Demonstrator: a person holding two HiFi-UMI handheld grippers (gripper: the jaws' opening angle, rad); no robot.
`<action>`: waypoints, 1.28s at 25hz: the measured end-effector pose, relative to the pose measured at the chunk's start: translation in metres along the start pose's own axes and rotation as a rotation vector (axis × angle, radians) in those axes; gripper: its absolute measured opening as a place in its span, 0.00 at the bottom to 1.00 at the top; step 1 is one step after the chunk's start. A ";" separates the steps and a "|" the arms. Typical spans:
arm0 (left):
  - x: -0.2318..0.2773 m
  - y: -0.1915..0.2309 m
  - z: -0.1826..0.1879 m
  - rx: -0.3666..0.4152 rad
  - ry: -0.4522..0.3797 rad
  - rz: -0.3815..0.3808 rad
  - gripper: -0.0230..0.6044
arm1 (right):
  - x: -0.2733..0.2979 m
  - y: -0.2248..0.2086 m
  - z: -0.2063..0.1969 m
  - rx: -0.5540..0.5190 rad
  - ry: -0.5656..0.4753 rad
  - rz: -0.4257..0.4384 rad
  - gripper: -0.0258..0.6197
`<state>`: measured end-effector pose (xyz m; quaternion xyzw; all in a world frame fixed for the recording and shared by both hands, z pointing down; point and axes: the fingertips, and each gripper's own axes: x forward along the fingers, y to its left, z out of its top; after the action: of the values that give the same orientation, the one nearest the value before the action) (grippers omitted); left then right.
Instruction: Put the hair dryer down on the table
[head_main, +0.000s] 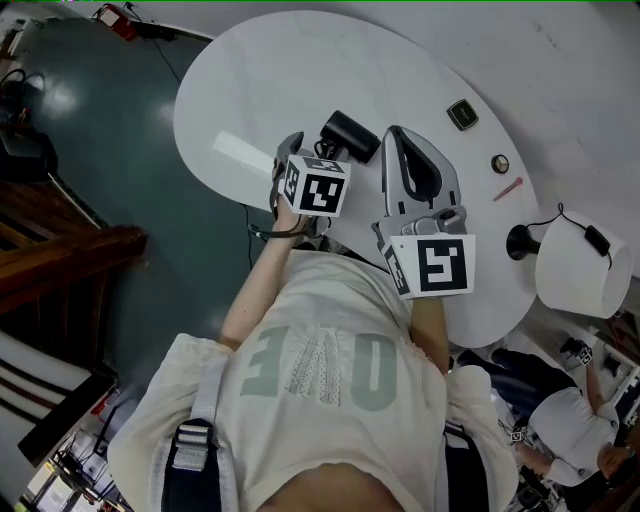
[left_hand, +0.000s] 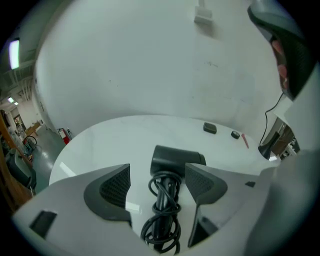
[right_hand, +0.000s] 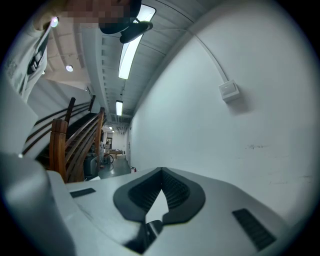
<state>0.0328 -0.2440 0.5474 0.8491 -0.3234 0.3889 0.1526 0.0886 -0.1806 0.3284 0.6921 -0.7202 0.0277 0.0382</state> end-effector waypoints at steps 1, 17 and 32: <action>-0.008 0.003 0.014 -0.010 -0.039 0.004 0.56 | 0.002 0.001 0.004 -0.010 -0.010 0.005 0.05; -0.244 0.024 0.206 -0.080 -0.970 -0.055 0.52 | 0.013 -0.014 0.068 -0.013 -0.201 -0.038 0.05; -0.255 0.027 0.193 -0.015 -1.056 0.034 0.05 | 0.017 -0.010 0.069 -0.049 -0.188 -0.093 0.05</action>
<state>-0.0011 -0.2530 0.2285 0.9229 -0.3727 -0.0915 -0.0313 0.0969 -0.2041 0.2611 0.7234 -0.6880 -0.0566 -0.0114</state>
